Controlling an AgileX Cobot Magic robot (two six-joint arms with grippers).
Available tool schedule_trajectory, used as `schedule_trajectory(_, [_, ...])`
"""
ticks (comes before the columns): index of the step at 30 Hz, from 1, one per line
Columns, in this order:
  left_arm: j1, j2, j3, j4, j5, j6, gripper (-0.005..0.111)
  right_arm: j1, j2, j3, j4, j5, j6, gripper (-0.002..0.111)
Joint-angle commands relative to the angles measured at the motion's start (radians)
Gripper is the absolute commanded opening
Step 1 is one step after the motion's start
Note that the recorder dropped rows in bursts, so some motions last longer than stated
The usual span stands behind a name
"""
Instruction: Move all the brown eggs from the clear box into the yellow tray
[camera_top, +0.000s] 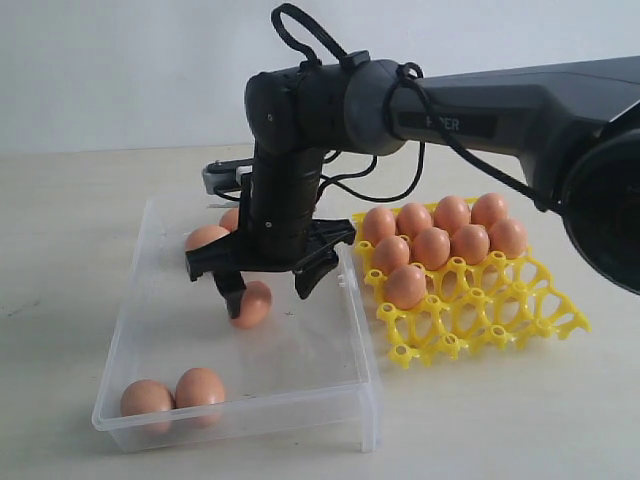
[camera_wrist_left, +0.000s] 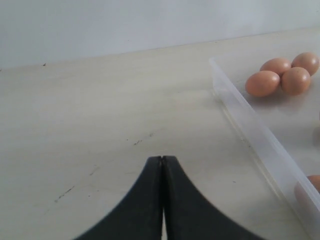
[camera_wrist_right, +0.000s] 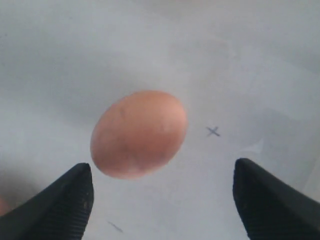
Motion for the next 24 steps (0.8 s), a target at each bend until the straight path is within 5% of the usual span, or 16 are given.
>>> schedule_trajectory(1, [-0.001,-0.006,-0.005,-0.004,-0.008,-0.005,0.0,-0.003,0.017,-0.008,0.057,-0.088,0.008,0.073])
schedule_trajectory(6, [-0.001,-0.006,-0.005,-0.004,-0.008,-0.005,0.0,0.003,0.019,-0.016,0.019,-0.127,0.005,0.073])
schedule_trajectory(11, [-0.001,-0.006,-0.005,-0.004,-0.008,-0.005,0.0,0.028,-0.001,-0.097,0.061,0.139,-0.085,0.07])
schedule_trajectory(24, [-0.001,-0.006,-0.005,-0.004,-0.008,-0.005,0.0,0.117,0.027,-0.116,0.103,0.139,-0.188,0.07])
